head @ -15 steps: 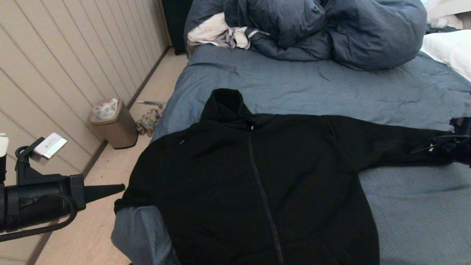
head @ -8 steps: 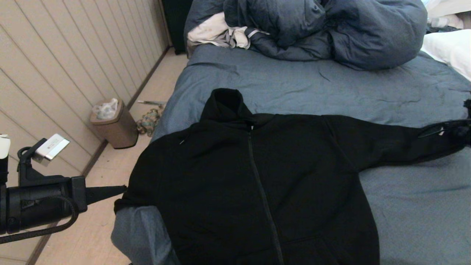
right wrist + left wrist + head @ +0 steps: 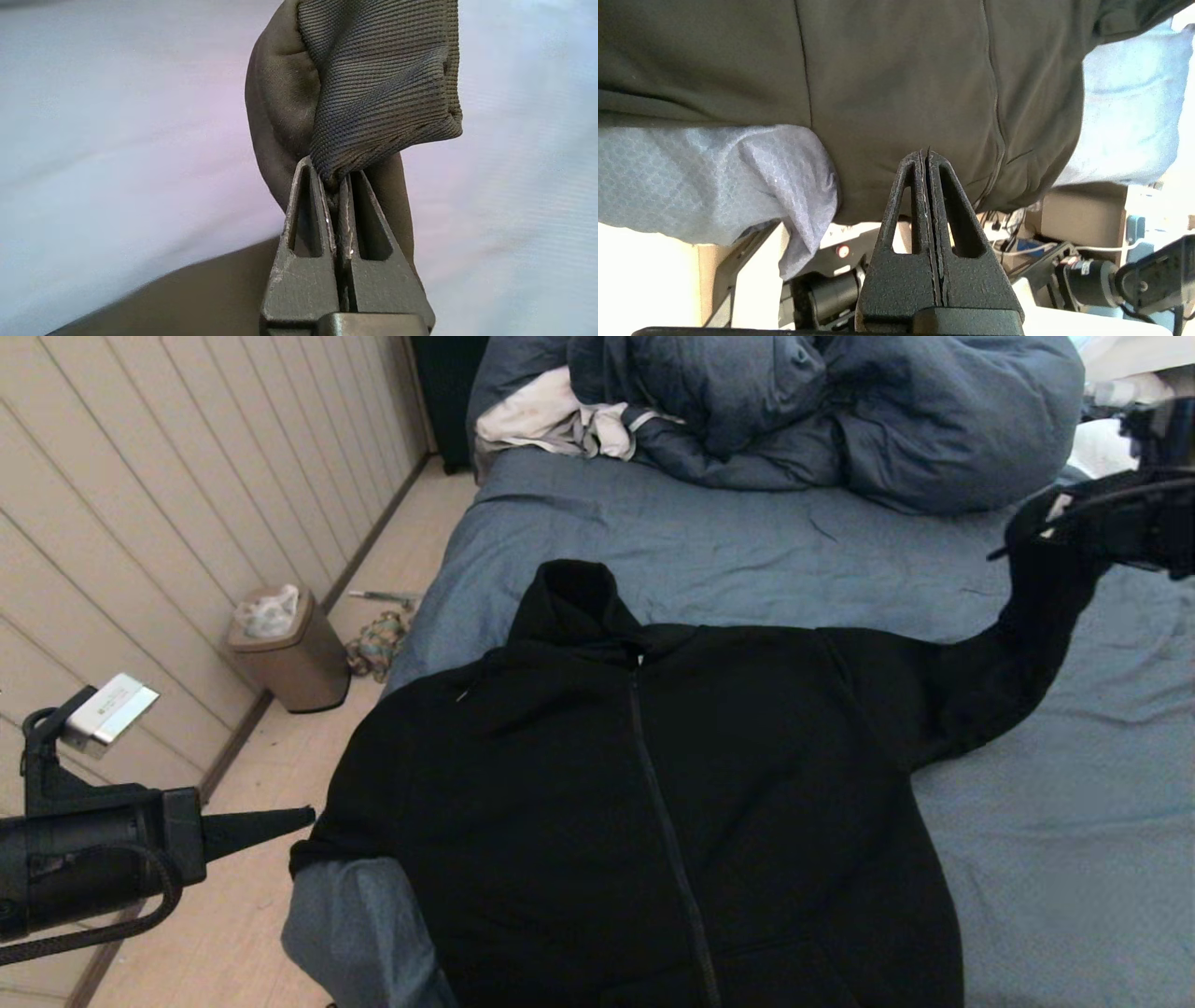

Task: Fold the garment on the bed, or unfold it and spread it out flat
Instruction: Fold the black sweatshirt

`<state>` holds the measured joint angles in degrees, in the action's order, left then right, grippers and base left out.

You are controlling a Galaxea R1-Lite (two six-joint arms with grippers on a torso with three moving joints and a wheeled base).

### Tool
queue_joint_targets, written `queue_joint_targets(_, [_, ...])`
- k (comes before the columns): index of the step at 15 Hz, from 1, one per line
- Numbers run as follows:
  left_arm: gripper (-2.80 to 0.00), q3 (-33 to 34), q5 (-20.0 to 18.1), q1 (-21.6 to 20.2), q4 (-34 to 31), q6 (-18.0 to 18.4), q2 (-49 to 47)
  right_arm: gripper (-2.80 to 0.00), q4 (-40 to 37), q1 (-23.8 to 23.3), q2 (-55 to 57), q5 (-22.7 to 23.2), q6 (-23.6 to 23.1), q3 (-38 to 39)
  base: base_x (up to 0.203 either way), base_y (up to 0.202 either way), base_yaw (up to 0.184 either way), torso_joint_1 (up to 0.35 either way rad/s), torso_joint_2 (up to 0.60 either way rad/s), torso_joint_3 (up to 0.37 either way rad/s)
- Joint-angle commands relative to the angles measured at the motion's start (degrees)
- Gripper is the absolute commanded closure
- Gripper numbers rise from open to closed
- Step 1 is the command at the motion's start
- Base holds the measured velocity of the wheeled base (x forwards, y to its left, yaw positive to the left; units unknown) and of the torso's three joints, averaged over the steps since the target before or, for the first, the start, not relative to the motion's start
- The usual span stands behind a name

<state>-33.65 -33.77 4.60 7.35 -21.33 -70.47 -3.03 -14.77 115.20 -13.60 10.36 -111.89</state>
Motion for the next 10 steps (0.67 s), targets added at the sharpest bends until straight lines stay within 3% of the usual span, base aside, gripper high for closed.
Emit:
queue_joint_targets(1, [0.0,-0.01,-0.24,0.06,0.03,-0.82,2.2,0.0,-0.98,11.04,-5.7,-2.74,0.07,-0.05,0.0,0.0,0.0,0.0,0.0,0.0])
queue_joint_targets(6, [0.0,1.1,-0.25,2.94,-0.06,-2.3,5.45,0.0,-1.56,41.56,-6.17,-14.45,-3.36,-0.49,0.0,0.0,0.0,0.0,0.0,0.0])
queue_joint_targets(10, [0.0,1.21,-0.25,3.14,-0.06,-2.4,6.49,0.0,-0.31,56.48,-1.62,-20.12,-5.8,-0.48,0.0,0.0,0.0,0.0,0.0,0.0])
